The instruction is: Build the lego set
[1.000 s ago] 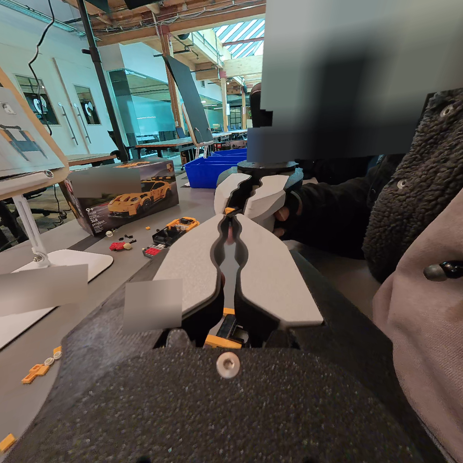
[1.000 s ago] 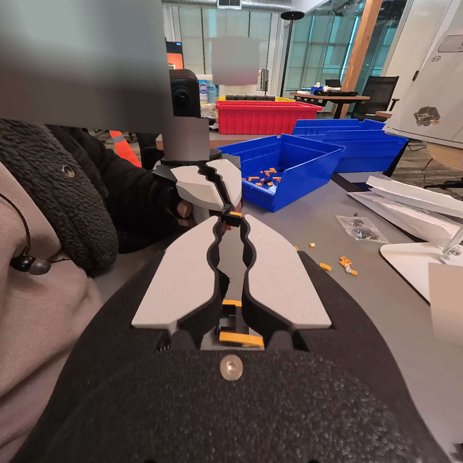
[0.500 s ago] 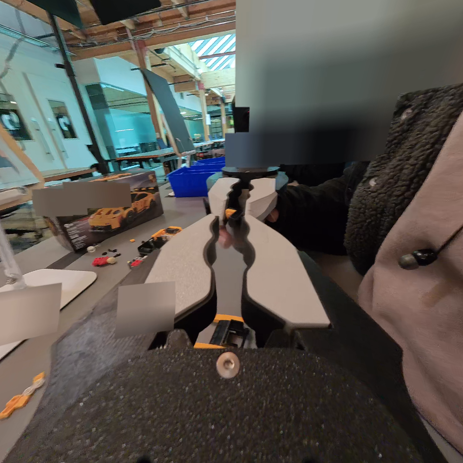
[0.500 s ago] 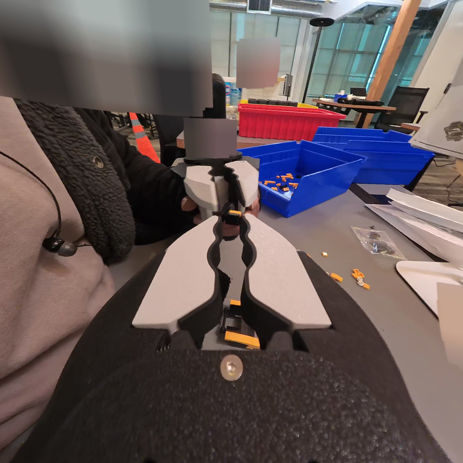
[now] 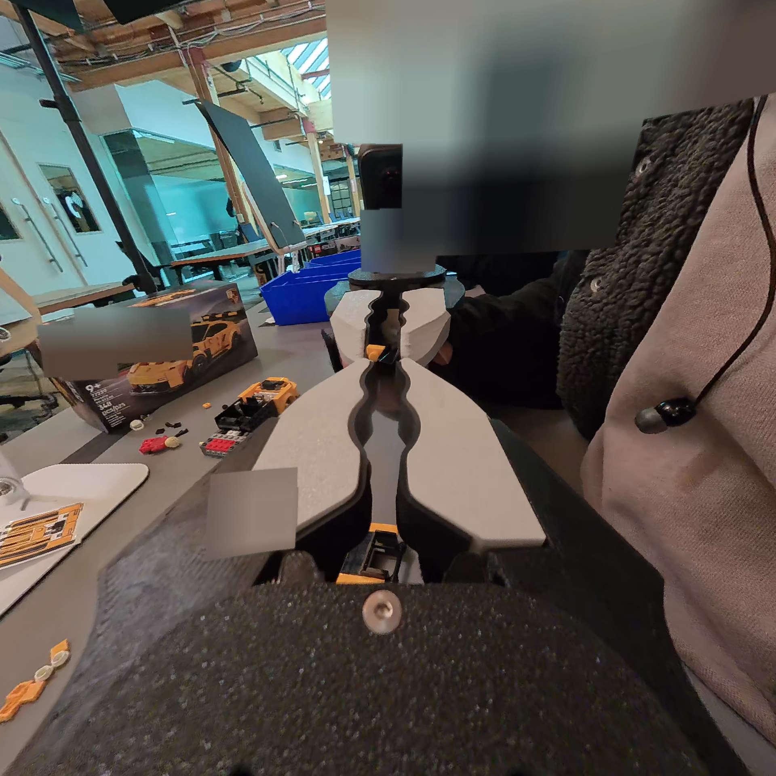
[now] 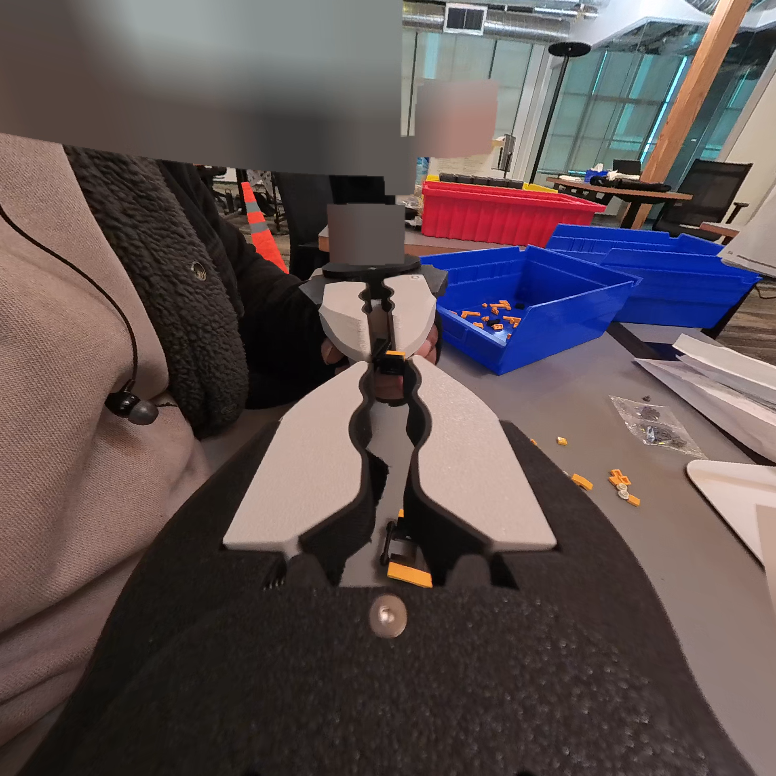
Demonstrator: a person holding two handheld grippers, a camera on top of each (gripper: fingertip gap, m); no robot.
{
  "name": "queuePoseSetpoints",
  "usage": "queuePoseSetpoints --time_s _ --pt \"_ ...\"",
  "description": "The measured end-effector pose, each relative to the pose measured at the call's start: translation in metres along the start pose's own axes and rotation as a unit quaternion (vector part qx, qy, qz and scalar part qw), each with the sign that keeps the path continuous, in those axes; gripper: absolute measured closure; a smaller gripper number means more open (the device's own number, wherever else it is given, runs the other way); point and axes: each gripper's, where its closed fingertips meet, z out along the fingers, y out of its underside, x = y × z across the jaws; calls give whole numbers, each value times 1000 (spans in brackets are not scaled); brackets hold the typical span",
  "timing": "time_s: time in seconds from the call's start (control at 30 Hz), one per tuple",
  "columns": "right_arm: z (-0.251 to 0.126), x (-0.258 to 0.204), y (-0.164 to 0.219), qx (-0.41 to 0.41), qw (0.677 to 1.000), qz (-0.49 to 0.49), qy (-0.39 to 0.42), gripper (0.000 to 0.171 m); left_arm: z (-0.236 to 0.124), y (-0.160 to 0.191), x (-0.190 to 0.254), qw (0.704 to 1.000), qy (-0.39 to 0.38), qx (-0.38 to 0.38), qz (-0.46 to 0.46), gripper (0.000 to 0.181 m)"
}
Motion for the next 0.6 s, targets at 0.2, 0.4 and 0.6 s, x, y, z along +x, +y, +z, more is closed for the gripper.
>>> queuePoseSetpoints --time_s 0.2,0.4,0.6 --pt "-1 0 -1 1 1000 -5 0 158 1 -1 -1 1000 -15 -3 16 174" --pt "-6 8 -3 -10 999 -26 34 153 -2 -5 -6 1000 -25 9 8 174" --pt "-6 6 -6 -14 998 -37 42 153 -1 -1 -6 1000 -25 -3 12 174"
